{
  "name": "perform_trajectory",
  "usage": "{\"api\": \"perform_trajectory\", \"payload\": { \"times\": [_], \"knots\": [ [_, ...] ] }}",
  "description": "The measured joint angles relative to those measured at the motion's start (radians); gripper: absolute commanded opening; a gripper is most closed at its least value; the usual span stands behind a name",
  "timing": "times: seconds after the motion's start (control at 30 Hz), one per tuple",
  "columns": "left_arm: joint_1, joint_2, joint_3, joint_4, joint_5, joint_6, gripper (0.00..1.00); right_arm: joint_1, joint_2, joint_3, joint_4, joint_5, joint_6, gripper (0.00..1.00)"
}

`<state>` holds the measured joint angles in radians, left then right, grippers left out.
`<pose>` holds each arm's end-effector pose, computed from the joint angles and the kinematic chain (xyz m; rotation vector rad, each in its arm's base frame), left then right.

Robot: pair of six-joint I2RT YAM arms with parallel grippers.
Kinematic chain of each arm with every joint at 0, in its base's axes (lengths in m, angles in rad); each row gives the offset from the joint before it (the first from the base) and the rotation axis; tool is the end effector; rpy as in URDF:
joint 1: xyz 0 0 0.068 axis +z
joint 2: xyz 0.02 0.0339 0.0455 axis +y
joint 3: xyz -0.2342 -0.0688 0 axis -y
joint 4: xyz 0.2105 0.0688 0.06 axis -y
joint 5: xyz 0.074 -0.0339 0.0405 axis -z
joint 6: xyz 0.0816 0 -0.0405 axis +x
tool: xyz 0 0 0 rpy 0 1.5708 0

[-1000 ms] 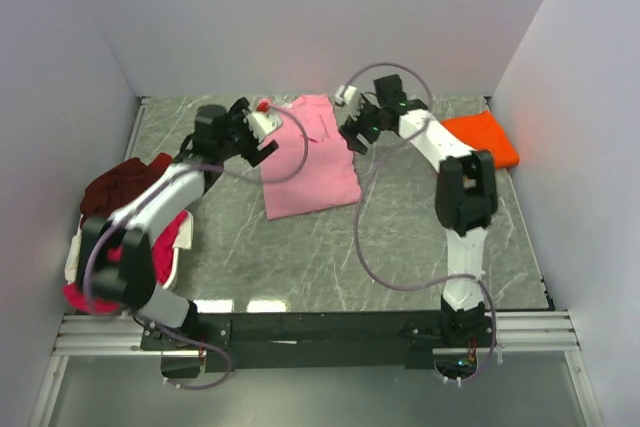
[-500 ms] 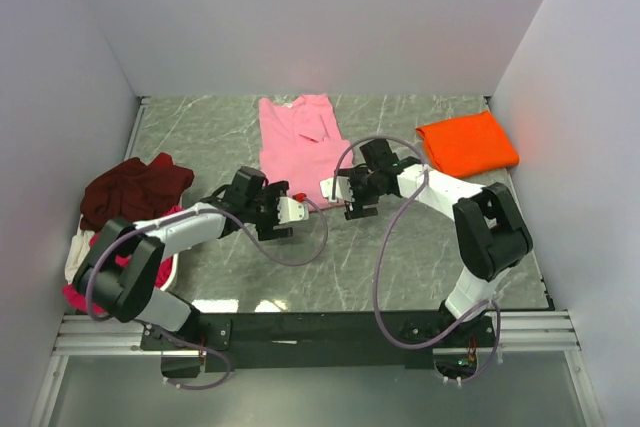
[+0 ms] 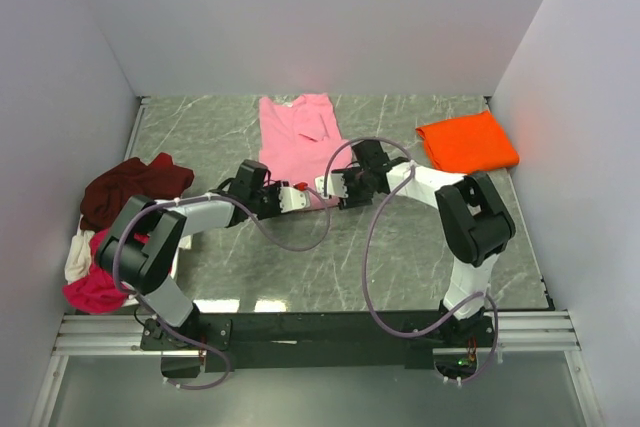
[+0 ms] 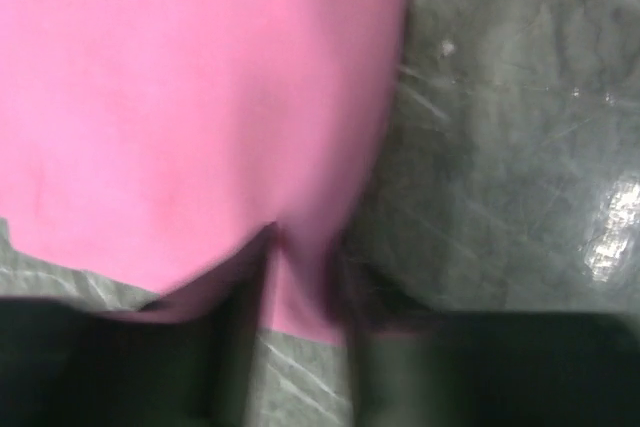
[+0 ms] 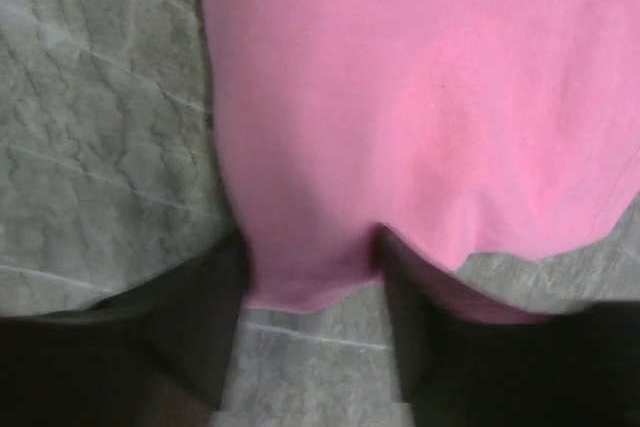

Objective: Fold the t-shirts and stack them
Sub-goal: Fold the tshirt

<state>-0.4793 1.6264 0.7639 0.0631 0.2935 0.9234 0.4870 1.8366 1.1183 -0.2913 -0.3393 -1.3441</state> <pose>0.2744 -0.1692 0.1174 1.6078 1.6872 -0.1274 0.3053 0.1924 0.1183 -2.0530 1.4224 0.0899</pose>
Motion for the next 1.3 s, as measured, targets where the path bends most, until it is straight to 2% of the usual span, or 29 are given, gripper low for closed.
{"api": "perform_trajectory", "payload": {
  "times": [0.03, 0.07, 0.13, 0.17, 0.2, 0.33, 0.47, 0.57, 0.73, 0.87, 0.97, 1.07, 1.3],
  "knots": [
    [0.003, 0.003, -0.003, 0.004, -0.005, -0.005, 0.22, 0.003, 0.006, 0.008, -0.002, 0.003, 0.001, 0.46],
    [0.005, 0.006, -0.01, 0.006, -0.008, -0.001, 0.19, 0.005, 0.014, 0.019, -0.006, 0.004, 0.007, 0.36],
    [0.007, 0.007, -0.019, 0.011, -0.01, -0.002, 0.09, 0.008, 0.029, 0.042, -0.021, 0.007, 0.014, 0.26],
    [0.007, 0.007, -0.022, 0.014, -0.009, -0.002, 0.08, 0.008, 0.034, 0.048, -0.026, 0.007, 0.016, 0.04],
    [0.007, 0.007, -0.023, 0.016, -0.007, -0.002, 0.06, 0.008, 0.035, 0.053, -0.029, 0.008, 0.01, 0.0],
    [0.009, -0.001, -0.023, 0.007, 0.006, -0.004, 0.02, 0.011, 0.032, 0.042, -0.034, 0.003, 0.016, 0.0],
    [-0.005, -0.061, -0.026, -0.069, 0.04, -0.026, 0.01, 0.011, -0.027, -0.024, -0.063, -0.026, 0.016, 0.0],
    [-0.052, -0.148, -0.03, -0.164, 0.084, -0.063, 0.0, 0.012, -0.15, -0.133, -0.125, -0.064, 0.01, 0.0],
    [-0.199, -0.294, -0.065, -0.293, 0.158, -0.162, 0.0, 0.036, -0.429, -0.338, -0.298, -0.138, 0.007, 0.0],
    [-0.294, -0.376, -0.097, -0.378, 0.211, -0.228, 0.0, 0.058, -0.571, -0.403, -0.411, -0.184, 0.049, 0.0],
    [-0.299, -0.394, -0.095, -0.394, 0.214, -0.236, 0.0, 0.057, -0.617, -0.387, -0.442, -0.195, 0.107, 0.0],
    [-0.266, -0.37, -0.069, -0.412, 0.211, -0.216, 0.0, 0.035, -0.59, -0.3, -0.459, -0.195, 0.157, 0.0],
    [-0.056, -0.166, 0.196, -0.404, 0.214, -0.113, 0.0, -0.078, -0.341, 0.062, -0.441, -0.176, 0.277, 0.0]
  ]
}}
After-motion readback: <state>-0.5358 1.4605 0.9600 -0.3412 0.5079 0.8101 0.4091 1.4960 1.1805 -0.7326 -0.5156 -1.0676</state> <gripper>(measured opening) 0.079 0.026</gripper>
